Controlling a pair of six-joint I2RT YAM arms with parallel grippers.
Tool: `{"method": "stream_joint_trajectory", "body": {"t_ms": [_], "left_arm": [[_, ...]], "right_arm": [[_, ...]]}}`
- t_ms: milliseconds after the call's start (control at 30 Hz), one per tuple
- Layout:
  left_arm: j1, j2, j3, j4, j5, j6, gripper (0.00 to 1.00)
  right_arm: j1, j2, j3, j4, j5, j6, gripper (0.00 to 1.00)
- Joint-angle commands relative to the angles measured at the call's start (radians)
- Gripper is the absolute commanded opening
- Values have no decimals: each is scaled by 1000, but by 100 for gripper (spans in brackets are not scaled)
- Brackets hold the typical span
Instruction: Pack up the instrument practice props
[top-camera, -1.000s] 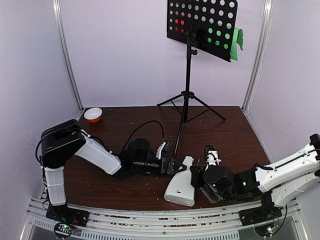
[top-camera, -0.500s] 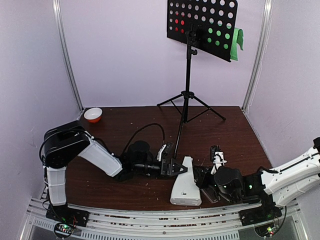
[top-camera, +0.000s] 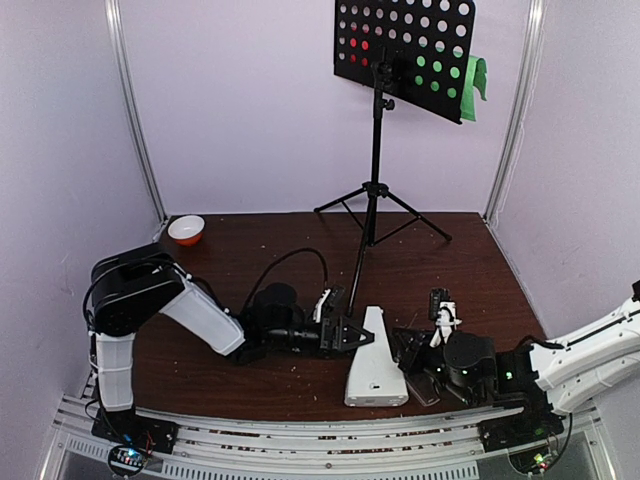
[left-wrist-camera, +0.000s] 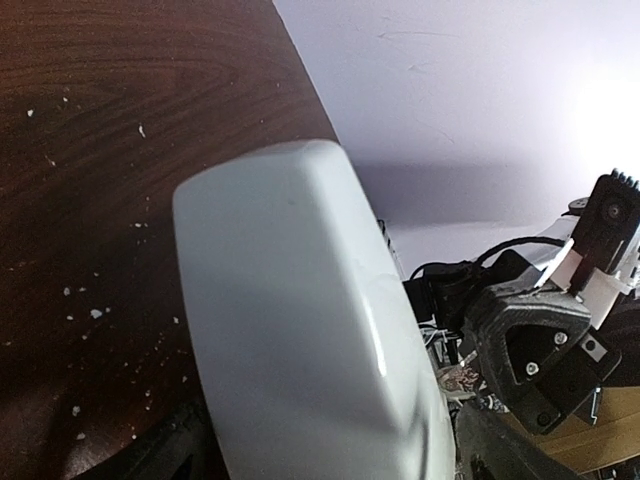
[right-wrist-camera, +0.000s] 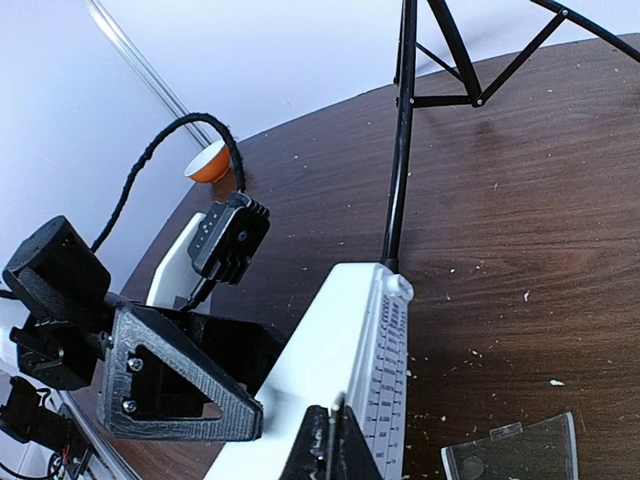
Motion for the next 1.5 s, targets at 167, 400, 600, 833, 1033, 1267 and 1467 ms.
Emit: {"method": "stream_joint_trajectory", "body": {"t_ms": [167,400,600,833,1033,1267,1467], "left_arm": [[6,48,25,140,43,-38,88],[6,28,35,145,27,-7,84],[6,21,31,185,33,-4,70],[6,-5,15,171,34,47,47],[6,-46,-1,151,52,124,37],[6,-140,-16,39,110,337,32],[4,-226,-61,1,161,506,32]], "right_arm": [[8,-54,-24,193,0,-11,0],[9,-41,-23,170,2,14,0],[8,-12,-13,168,2,18,0],[8,19,4,168,0,9,0],[9,-11,55,80,-24,-53,57],[-7,-201,113,-103,34,-64,100],[-290,-280,205,-310,-473,-84,100]]}}
